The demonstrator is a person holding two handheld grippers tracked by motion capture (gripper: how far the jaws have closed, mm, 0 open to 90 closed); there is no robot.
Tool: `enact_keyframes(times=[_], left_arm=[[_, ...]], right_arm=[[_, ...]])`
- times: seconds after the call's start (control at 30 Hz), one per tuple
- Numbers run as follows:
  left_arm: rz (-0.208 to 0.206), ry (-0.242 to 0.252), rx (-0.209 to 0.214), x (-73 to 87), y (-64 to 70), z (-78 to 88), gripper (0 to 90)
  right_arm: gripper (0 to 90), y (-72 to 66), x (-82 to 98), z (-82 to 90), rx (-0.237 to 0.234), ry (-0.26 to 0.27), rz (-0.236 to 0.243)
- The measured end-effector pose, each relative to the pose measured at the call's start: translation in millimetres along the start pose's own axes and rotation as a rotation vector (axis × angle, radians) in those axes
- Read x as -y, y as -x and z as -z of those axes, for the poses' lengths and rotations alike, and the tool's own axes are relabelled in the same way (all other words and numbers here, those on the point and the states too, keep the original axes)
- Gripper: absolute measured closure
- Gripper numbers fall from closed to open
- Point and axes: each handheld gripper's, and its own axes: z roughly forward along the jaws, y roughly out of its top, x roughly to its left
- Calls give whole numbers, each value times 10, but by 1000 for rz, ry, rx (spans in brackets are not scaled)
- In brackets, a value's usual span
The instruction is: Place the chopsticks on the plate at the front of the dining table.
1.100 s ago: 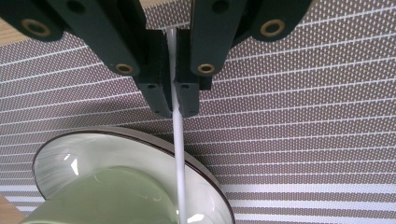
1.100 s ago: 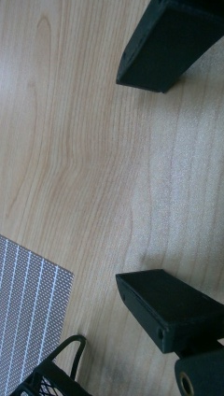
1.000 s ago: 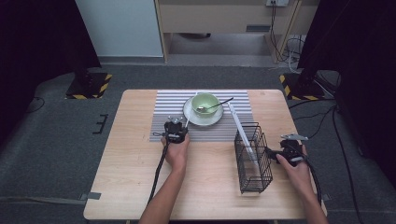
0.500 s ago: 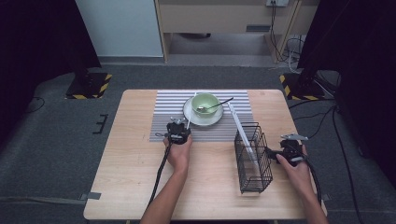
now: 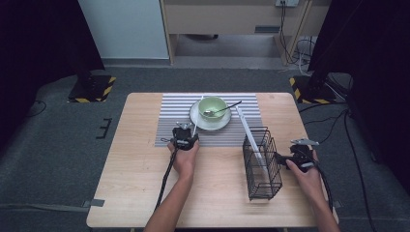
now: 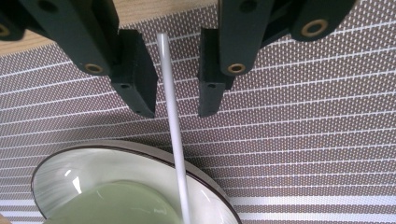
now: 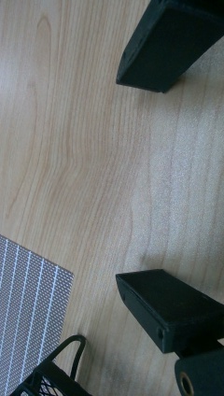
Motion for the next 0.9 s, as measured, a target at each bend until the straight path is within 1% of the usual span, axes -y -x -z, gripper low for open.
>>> enact_keyframes(times=[0.23, 0.37, 0.43, 0.6, 0.63, 0.7, 0.9], left_arm=[[-26, 0, 5, 19, -2, 21, 610], [-39, -6, 12, 20, -1, 39, 616], [-38, -13, 13, 32, -15, 45, 621], [-34, -16, 18, 50, -36, 51, 686], [-33, -16, 22, 54, -36, 52, 686], [-38, -18, 25, 57, -28, 53, 719], [-37, -13, 45, 68, 27, 43, 740]], right_arm=[[60, -3, 1, -1, -4, 1, 7], [60, -3, 1, -1, -4, 1, 7], [60, -3, 1, -1, -4, 0, 6], [60, -3, 1, -1, -4, 0, 6], [60, -3, 1, -1, -4, 0, 6], [60, -4, 1, -1, -4, 0, 6], [60, -6, 1, -1, -6, 1, 7]])
